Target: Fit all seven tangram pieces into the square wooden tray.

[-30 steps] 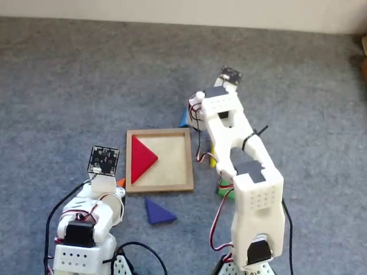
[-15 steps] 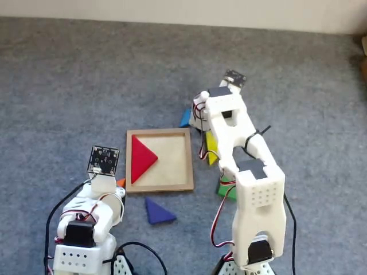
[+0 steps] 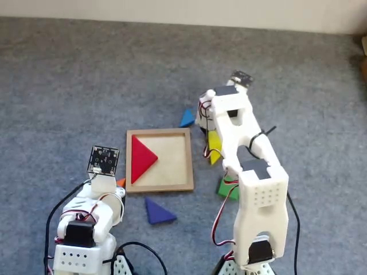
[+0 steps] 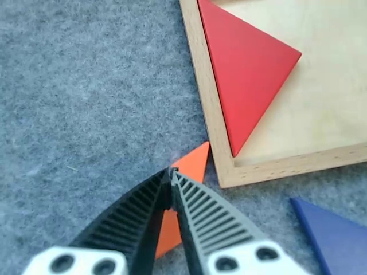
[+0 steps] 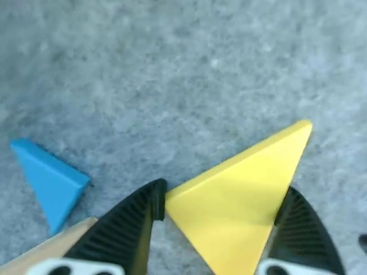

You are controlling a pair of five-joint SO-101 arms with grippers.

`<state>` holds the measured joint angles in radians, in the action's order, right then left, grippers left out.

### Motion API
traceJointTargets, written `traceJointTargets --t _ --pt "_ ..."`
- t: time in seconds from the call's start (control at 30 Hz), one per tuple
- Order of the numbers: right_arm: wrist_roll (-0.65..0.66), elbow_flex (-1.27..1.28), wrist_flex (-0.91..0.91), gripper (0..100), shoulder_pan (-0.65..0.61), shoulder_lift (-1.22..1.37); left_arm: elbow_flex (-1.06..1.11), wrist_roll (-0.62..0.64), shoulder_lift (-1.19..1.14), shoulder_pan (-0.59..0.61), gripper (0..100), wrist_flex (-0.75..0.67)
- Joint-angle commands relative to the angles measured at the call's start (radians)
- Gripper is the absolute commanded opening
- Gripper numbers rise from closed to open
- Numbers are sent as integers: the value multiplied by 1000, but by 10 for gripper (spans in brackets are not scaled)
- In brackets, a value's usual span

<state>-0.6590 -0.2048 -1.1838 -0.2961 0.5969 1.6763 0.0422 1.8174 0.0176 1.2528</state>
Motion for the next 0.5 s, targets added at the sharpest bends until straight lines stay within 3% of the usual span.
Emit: traceJointTargets --t 0.0,0.2,0.47 --pt "-3 -27 -5 203 22 -10 21 9 -1 2 9 5" --pt "3 -70 -140 203 16 -24 21 9 -1 2 9 5" --pt "2 -120 -153 202 -56 -147 21 9 -1 2 9 5"
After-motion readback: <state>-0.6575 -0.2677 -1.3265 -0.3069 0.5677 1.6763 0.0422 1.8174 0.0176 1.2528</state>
